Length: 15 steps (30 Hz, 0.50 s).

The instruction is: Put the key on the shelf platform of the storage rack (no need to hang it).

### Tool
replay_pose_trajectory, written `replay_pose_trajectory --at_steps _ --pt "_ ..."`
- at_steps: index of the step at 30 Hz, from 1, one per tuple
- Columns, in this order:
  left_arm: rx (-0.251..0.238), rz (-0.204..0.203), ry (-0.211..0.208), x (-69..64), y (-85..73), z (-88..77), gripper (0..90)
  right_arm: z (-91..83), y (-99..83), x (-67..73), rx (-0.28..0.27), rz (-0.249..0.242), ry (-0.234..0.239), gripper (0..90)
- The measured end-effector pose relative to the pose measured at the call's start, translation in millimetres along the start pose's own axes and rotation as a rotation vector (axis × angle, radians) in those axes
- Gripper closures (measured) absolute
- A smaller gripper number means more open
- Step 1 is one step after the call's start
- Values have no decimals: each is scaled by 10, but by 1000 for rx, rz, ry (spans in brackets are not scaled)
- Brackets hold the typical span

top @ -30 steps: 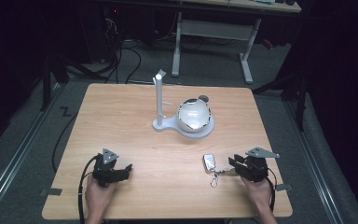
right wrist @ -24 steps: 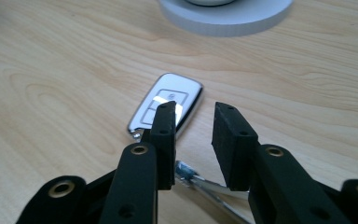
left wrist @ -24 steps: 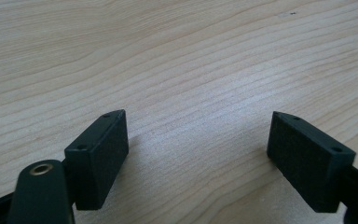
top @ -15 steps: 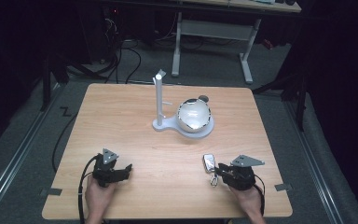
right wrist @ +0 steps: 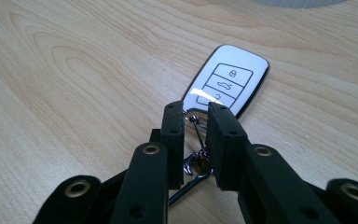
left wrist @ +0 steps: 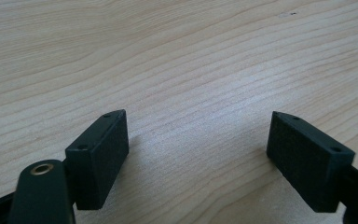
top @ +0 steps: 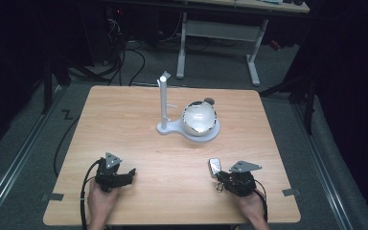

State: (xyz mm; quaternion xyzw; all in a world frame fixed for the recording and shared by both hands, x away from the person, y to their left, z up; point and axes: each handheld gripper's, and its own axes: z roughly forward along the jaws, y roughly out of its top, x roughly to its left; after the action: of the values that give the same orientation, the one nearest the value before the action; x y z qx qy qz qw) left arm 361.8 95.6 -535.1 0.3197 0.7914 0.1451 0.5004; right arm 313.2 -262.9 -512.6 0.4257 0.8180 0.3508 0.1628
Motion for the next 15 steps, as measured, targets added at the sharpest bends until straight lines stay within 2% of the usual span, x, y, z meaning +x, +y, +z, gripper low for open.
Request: replay_pose_trajectory --at_steps 4,5,7,9,15 --pt "-1 -2 1 -1 1 0 214 25 -11 -1 9 1 -8 800" --pt "-4 9 -6 8 5 2 221 44 -13 -4 16 -2 -16 832" --pt "-7 8 -4 8 7 2 230 55 -13 -6 21 -10 -20 839" --pt "-5 9 -9 10 8 -1 236 58 -9 1 27 -20 -26 888" --pt "-4 13 -12 13 8 -4 246 37 -14 -11 4 -29 -26 894"
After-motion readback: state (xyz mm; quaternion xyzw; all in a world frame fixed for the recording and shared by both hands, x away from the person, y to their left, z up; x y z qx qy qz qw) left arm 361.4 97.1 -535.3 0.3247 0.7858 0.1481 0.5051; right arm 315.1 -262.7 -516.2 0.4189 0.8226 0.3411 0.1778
